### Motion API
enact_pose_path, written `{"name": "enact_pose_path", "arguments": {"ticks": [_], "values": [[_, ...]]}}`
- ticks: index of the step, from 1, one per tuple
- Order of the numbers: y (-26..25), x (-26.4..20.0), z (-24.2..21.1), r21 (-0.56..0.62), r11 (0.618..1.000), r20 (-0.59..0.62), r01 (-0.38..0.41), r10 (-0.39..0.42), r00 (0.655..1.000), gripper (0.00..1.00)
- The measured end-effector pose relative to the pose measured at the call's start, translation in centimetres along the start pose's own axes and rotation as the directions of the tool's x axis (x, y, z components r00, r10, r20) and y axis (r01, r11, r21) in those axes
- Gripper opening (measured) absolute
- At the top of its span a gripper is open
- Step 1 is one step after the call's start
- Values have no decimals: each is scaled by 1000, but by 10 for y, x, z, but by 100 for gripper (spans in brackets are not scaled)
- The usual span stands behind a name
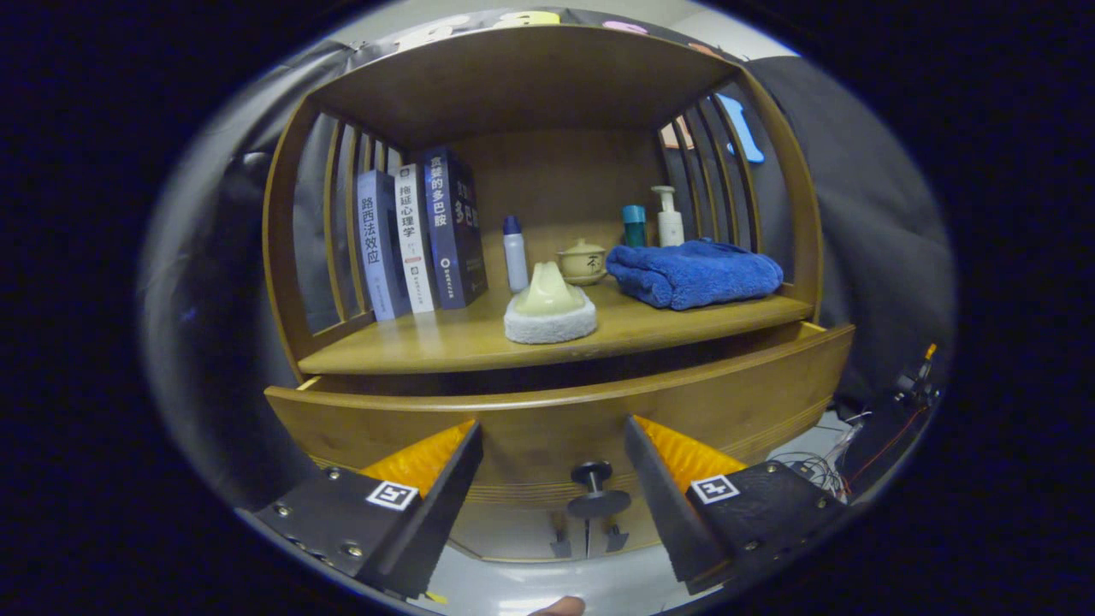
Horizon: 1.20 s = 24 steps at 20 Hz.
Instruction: Pull open the drawer, take out the items inside it, and place them on the countertop above the cabinet.
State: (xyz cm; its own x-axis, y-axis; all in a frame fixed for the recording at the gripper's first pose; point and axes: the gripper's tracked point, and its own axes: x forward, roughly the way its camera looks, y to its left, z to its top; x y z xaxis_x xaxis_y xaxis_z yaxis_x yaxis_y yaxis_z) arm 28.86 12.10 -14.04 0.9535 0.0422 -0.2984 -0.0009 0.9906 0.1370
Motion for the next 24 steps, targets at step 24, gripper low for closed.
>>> {"name": "enact_pose_path", "arguments": {"ticks": [24], "values": [[0,35,8,-17,999,-28,-35,35,999,99]]}}
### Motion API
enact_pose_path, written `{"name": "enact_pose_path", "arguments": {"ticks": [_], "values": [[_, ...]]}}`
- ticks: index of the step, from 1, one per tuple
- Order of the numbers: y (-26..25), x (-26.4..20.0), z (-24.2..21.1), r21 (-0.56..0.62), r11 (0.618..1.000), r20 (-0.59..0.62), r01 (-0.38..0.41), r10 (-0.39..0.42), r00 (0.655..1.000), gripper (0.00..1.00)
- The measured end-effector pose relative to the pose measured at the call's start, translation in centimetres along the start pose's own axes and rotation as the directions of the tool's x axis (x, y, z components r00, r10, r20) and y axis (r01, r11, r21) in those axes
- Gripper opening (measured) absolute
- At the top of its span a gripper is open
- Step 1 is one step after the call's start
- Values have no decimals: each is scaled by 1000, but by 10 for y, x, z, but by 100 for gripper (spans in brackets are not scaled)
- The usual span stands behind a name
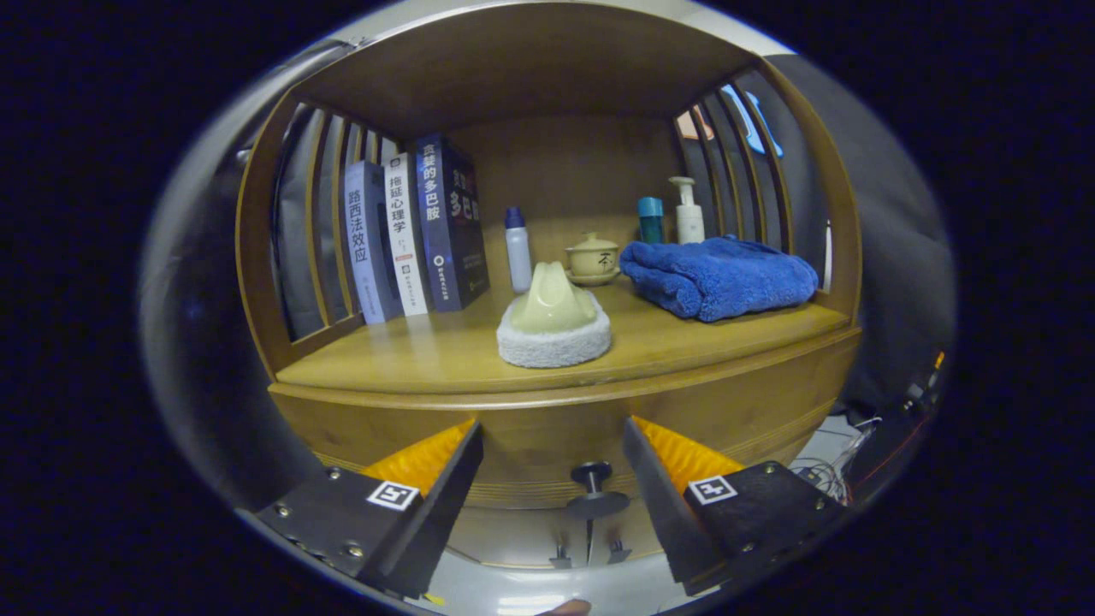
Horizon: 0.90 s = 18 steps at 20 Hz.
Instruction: Pull open the drawer, take out the items inside it, and place them on the countertop above the cabinet.
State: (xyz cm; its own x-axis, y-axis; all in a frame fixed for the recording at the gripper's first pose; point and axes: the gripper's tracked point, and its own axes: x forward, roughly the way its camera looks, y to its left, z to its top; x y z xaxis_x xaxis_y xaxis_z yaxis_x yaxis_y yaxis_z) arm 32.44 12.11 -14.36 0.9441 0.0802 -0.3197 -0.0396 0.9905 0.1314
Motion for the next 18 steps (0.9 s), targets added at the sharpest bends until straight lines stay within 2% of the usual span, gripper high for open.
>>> {"name": "enact_pose_path", "arguments": {"ticks": [4,9,15,18], "values": [[-7,-6,-1,7,1000,-24,9,-9,1000,99],[-37,-45,15,-36,999,-47,15,-16,999,99],[-106,-94,40,-156,983,-41,100,-108,993,98],[-128,-109,35,-262,962,-66,74,-95,993,98]]}}
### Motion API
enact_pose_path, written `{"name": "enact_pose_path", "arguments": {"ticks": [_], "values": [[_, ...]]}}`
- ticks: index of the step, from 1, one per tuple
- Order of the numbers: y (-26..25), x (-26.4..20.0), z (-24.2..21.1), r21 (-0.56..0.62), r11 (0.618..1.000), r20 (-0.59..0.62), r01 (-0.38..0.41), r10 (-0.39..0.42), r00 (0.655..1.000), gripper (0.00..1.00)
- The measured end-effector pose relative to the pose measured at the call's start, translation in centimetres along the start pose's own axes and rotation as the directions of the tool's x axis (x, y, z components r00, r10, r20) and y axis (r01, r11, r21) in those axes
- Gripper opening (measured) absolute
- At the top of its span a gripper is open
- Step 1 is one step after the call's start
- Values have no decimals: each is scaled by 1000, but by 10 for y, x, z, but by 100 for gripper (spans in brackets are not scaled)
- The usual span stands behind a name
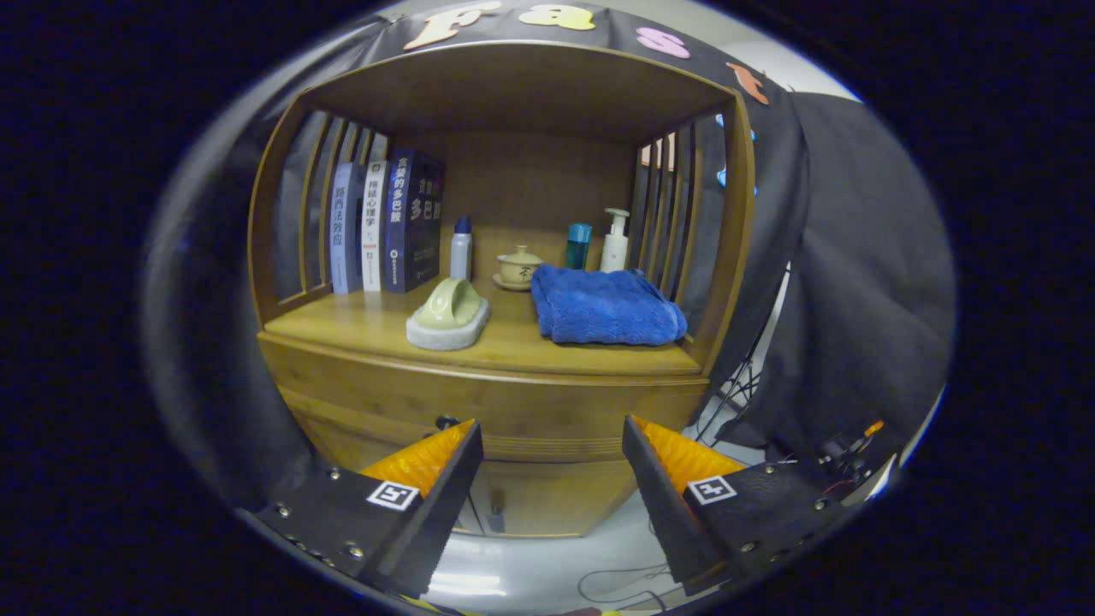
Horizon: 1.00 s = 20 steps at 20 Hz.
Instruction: Pull open the drawer, take out the items inside it, and place them on the countertop above the cabinet.
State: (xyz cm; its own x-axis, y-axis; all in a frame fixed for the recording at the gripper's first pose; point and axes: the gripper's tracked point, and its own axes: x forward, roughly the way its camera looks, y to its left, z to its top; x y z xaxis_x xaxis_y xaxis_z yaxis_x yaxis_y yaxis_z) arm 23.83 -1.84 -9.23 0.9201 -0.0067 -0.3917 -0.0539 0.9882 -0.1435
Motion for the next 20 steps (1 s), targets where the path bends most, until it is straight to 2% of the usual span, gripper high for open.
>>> {"name": "enact_pose_path", "arguments": {"ticks": [2,4,7,11,13,20], "values": [[-18,-6,-10,-111,994,-15,-3,1,1000,98],[-31,-11,-19,-172,985,-31,-30,25,999,94],[-56,-10,-26,-200,978,-38,-63,57,998,94],[-82,-12,-22,-228,968,63,-108,125,990,94],[-102,-12,-26,-217,970,122,-113,142,982,94],[-187,11,-72,-50,996,181,-73,81,980,94]]}}
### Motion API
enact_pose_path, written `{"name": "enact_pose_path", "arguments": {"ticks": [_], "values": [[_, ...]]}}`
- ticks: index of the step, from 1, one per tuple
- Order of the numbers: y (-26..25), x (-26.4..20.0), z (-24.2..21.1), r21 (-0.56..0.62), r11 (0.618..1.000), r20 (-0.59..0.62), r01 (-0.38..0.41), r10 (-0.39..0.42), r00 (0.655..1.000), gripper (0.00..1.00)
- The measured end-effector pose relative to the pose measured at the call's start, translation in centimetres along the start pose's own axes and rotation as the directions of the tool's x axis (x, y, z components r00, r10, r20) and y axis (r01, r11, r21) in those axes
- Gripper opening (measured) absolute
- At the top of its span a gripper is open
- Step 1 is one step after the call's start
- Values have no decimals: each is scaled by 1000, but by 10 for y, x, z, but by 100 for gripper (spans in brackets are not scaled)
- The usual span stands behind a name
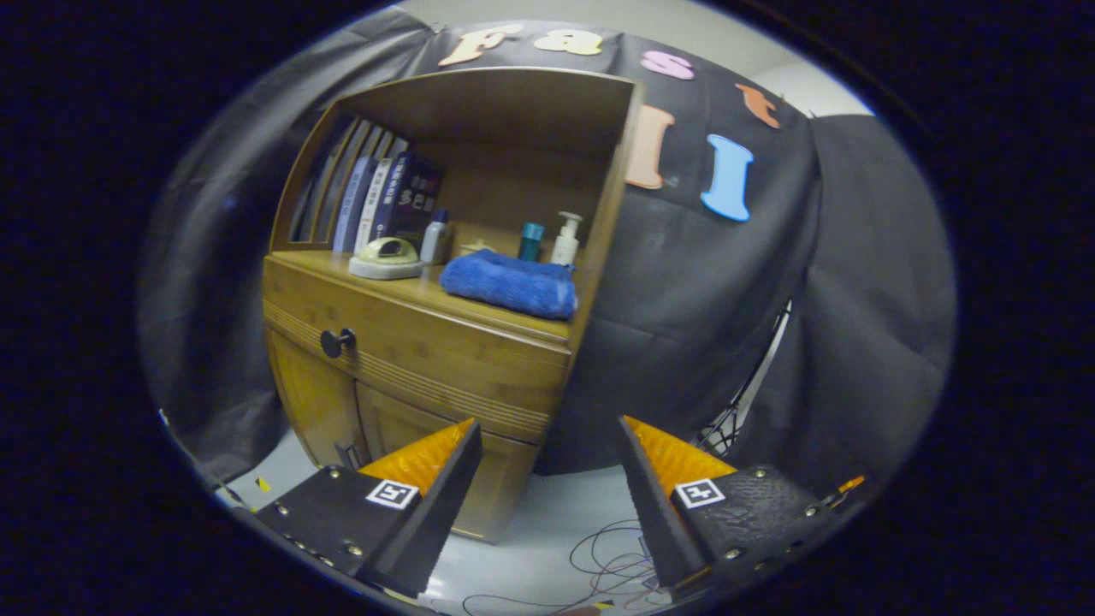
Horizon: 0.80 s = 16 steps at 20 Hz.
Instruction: Pull open the drawer, take out the items inside it, and place them on the countertop above the cabinet.
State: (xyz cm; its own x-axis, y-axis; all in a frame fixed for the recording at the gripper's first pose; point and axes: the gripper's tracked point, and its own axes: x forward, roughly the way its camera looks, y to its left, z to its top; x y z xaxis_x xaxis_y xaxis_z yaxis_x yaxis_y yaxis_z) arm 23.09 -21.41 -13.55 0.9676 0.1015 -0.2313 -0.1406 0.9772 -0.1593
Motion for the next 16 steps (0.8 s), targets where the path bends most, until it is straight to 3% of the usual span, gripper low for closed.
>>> {"name": "enact_pose_path", "arguments": {"ticks": [16], "values": [[-41,-9,-40,186,982,-81,-22,37,996,94]]}}
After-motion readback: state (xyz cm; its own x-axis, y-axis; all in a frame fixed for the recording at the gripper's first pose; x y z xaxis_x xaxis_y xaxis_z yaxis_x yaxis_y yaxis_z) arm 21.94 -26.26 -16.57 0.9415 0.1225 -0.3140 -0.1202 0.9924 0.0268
